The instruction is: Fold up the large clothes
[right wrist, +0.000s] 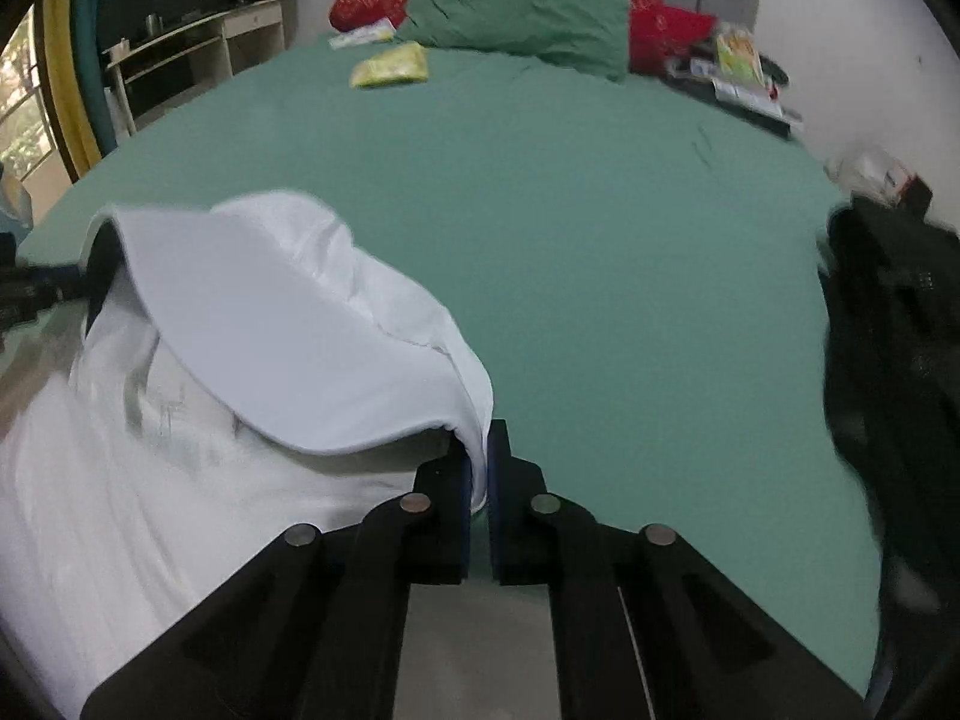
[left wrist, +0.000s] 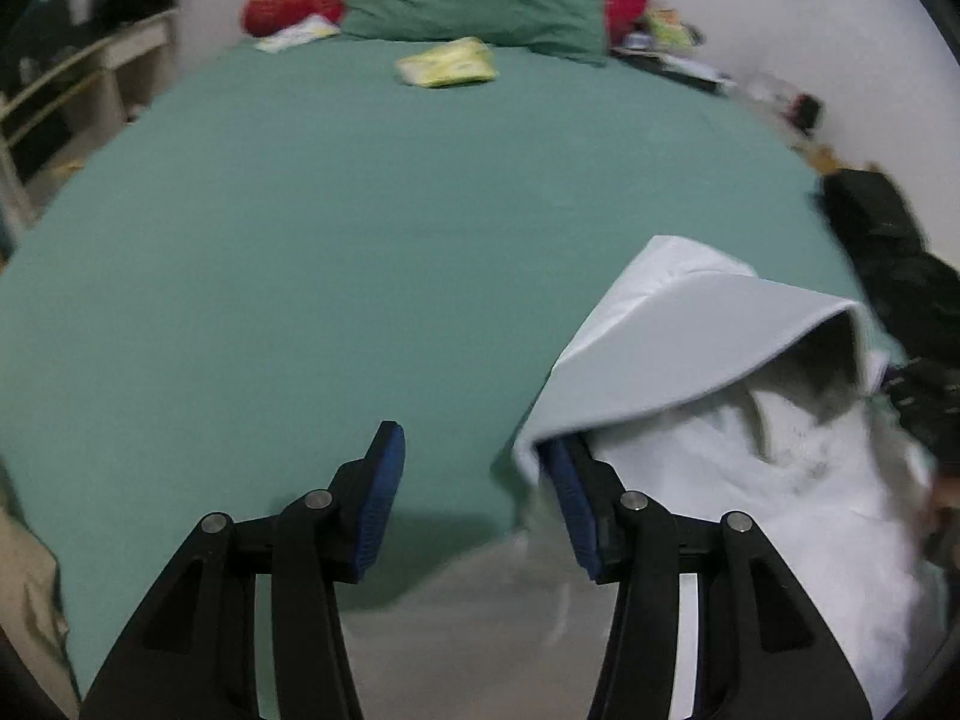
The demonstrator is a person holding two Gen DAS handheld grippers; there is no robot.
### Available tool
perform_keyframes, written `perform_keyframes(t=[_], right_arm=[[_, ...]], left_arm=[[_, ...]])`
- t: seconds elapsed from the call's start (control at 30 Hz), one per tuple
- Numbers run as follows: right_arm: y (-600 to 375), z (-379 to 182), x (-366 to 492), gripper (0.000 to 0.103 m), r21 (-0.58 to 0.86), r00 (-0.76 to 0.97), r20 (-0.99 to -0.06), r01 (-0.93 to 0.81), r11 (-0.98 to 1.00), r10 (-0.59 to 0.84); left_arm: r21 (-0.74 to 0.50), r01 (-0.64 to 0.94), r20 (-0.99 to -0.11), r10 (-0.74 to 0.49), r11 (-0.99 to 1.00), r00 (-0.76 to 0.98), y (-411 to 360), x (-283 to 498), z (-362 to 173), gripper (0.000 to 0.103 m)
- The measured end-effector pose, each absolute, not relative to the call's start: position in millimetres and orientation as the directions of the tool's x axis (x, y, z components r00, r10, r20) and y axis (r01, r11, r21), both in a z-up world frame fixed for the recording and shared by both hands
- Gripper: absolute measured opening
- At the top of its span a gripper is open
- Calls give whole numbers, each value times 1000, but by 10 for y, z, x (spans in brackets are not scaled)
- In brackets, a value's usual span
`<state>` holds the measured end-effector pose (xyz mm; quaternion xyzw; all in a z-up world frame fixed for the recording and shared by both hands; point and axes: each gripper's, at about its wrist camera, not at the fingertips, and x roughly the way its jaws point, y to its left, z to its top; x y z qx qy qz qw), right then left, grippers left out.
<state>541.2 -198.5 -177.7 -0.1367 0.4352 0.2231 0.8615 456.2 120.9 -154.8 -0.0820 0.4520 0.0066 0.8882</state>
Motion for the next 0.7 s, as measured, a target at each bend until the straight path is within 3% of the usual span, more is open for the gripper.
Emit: perform_keyframes(t=[0.07, 0.13, 0.2, 0.3, 0.4, 0.47, 0.6, 0.7], right_arm=[[-2123, -1825, 5355, 14, 0, 484, -826, -513, 858, 289], [-2252, -1793, 5329, 49, 24, 468, -831, -510, 860, 301], [-2398, -1713, 5311, 66, 93, 447, -815, -525, 846, 368], [-2581, -1579, 5402, 67, 248, 406, -758, -544, 802, 510], [-2618, -1546, 5597, 69, 329, 381, -734, -523, 786, 561], [-2577, -1608, 5775, 69, 399, 339, -720, -512, 761, 606], [-2466, -1985, 6152, 70, 657, 112, -630, -451, 604, 769], [-2320, -2076, 6102, 71, 694, -1, -595, -504, 514, 804]], left_arm=[[-219, -23, -777, -160, 975, 609, 1212, 4395, -1426, 61], [-252, 20, -759, -210, 968, 617, 1216, 4248, -1316, 62], [-261, 45, -726, -227, 964, 649, 1239, 4127, -1154, 62], [-253, -2, -685, -177, 967, 707, 1308, 4191, -972, 64], [-248, -79, -679, -115, 966, 725, 1318, 4488, -971, 65], [-275, -58, -676, -150, 960, 721, 1247, 4708, -1112, 66], [-249, -22, -782, -188, 968, 595, 1030, 4944, -1631, 66], [-226, 98, -820, -244, 969, 517, 855, 4892, -1856, 66]])
